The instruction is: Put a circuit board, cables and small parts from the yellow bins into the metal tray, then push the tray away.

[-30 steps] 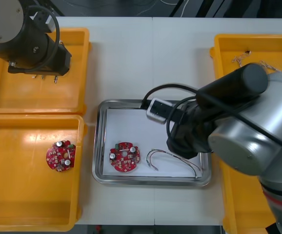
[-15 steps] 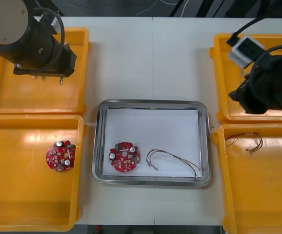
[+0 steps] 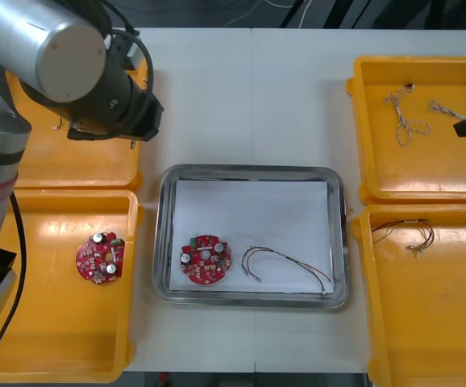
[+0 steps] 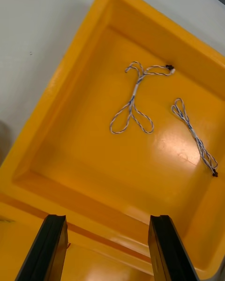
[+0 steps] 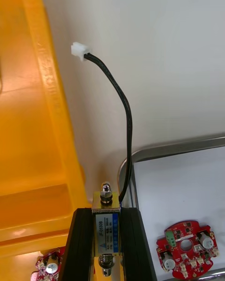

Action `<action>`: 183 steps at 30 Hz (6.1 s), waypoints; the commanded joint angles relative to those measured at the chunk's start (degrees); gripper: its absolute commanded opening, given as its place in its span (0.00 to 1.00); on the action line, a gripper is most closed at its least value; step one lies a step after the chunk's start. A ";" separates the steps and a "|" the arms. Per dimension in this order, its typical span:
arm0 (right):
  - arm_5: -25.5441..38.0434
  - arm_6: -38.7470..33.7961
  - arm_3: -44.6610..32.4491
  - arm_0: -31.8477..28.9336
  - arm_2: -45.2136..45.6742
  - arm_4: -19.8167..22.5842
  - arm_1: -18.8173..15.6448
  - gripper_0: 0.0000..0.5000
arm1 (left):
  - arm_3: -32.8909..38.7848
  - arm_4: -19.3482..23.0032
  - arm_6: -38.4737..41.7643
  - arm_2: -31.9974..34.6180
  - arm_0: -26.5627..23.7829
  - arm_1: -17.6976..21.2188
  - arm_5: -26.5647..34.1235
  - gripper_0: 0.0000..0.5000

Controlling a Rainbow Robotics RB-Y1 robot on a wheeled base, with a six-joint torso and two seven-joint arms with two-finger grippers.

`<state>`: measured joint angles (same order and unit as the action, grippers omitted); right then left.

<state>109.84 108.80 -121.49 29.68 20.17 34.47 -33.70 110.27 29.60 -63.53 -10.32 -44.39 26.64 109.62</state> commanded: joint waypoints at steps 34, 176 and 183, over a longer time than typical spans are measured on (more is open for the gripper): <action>-10.44 -8.51 37.82 17.34 1.63 -15.05 -2.60 1.00 | -3.31 -12.11 24.59 -27.65 4.22 -3.61 -10.92 0.00; -68.44 -9.22 79.75 18.84 -3.38 -7.05 0.12 0.00 | -27.74 5.82 -15.84 10.23 -14.85 12.91 0.38 1.00; -62.12 -8.25 79.75 20.95 -5.05 -5.91 -2.78 0.00 | -36.79 3.53 -22.61 11.73 -17.66 12.91 0.07 1.00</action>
<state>45.44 99.53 -41.36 48.79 17.36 27.42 -32.93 76.63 34.48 -76.80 -0.74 -57.57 37.37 109.57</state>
